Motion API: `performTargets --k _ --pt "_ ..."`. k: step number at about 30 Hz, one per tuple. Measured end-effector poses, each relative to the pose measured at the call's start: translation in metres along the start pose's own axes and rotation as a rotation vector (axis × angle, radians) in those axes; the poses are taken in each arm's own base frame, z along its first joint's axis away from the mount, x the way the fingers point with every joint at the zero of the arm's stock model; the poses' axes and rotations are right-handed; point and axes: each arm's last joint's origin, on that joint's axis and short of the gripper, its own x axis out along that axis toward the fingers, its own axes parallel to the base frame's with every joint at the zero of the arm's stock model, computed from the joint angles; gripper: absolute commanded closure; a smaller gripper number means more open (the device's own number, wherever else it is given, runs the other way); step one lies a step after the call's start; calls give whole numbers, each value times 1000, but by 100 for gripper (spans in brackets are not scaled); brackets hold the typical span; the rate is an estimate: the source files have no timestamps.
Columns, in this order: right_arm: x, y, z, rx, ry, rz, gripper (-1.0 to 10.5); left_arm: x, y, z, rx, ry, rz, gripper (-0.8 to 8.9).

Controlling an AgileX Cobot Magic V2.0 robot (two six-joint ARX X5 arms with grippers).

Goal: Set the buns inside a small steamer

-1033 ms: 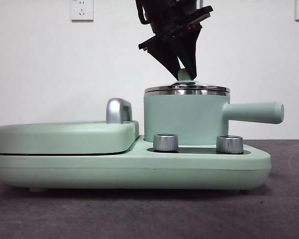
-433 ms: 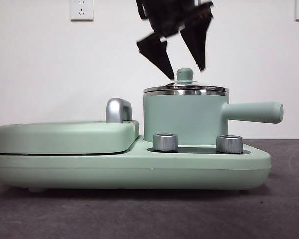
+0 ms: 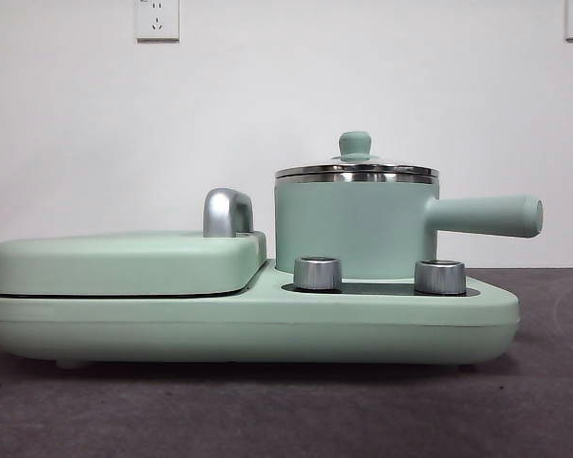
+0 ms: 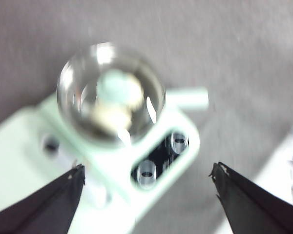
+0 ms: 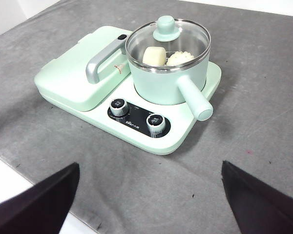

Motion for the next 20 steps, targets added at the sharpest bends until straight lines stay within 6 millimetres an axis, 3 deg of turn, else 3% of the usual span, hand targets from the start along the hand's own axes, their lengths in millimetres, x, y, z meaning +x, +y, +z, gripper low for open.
performTargets --k 8,10,20 --pt "0 0 0 -1 0 1 481 -43 -4 -81 -14 69 4 417" --pt "0 0 0 -1 1 9 481 -43 -4 -103 -26 75 5 417" --pt "0 3 4 -9 -31 107 482 -41 -2 -211 -100 -217 -15 417"
